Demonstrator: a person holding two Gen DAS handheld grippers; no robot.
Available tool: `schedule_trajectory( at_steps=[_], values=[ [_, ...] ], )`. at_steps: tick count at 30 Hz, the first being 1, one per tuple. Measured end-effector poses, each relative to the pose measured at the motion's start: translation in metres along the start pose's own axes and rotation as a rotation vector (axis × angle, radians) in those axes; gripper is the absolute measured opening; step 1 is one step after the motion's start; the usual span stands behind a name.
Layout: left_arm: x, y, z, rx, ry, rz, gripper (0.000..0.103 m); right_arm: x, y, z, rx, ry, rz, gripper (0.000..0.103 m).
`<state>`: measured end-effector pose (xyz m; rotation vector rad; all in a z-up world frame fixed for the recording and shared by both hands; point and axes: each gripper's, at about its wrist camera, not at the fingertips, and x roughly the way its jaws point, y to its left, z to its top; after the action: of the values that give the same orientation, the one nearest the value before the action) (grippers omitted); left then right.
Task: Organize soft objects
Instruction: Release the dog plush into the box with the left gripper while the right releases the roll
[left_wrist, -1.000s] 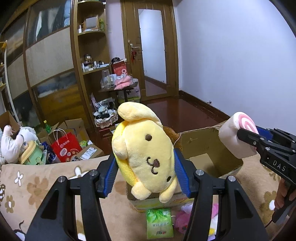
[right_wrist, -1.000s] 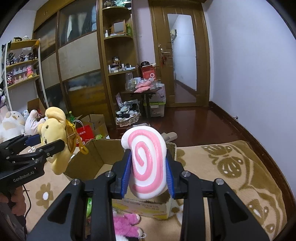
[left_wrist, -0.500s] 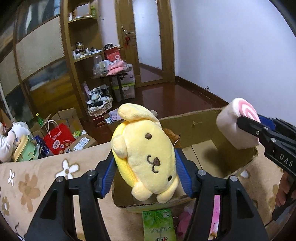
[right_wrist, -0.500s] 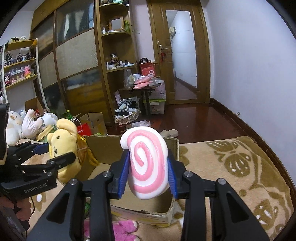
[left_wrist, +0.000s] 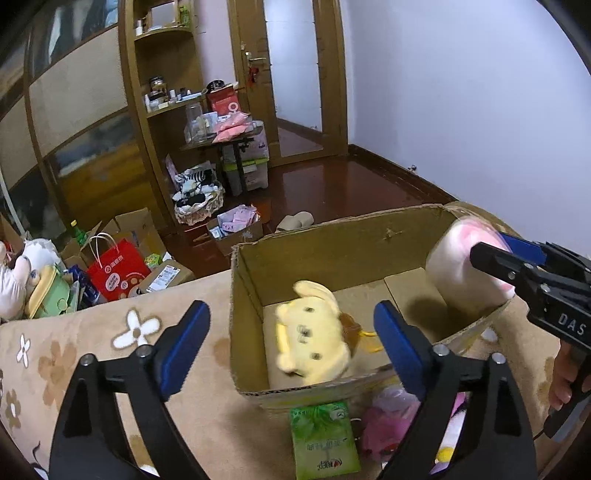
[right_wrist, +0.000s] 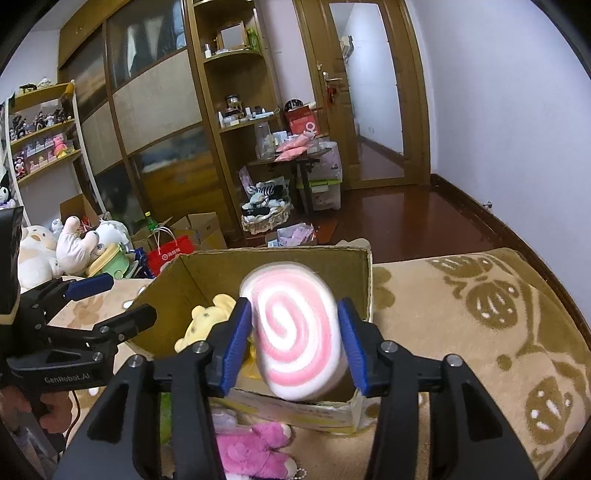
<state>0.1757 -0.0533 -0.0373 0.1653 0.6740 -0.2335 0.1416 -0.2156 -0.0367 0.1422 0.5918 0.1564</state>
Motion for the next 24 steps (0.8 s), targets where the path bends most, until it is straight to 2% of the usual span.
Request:
schedule_trajectory(
  at_steps=[1, 3, 5, 9, 14, 24],
  values=[
    [-0.001, 0.001, 0.0, -0.003, 0.001, 0.006, 0.092, -0.003, 0.001, 0.0, -0.004, -0.009, -0.005, 0.065],
    [-0.001, 0.003, -0.001, -0.006, 0.009, 0.017, 0.092, -0.006, 0.002, 0.001, -0.006, -0.022, -0.009, 0.074],
    [-0.003, 0.004, -0.002, -0.007, 0.016, 0.032, 0.093, -0.008, 0.003, 0.001, -0.002, -0.027, -0.01, 0.077],
    [-0.009, 0.007, -0.004, -0.014, 0.013, 0.042, 0.097, -0.012, 0.004, -0.001, 0.015, -0.024, -0.018, 0.092],
    [-0.019, 0.012, -0.006, -0.032, 0.029, 0.042, 0.098, -0.021, 0.007, -0.004, 0.011, -0.024, -0.041, 0.103],
    [-0.048, 0.02, -0.021, -0.065, 0.073, 0.056, 0.098, -0.046, 0.017, -0.012, 0.016, -0.017, -0.058, 0.103]
  ],
)
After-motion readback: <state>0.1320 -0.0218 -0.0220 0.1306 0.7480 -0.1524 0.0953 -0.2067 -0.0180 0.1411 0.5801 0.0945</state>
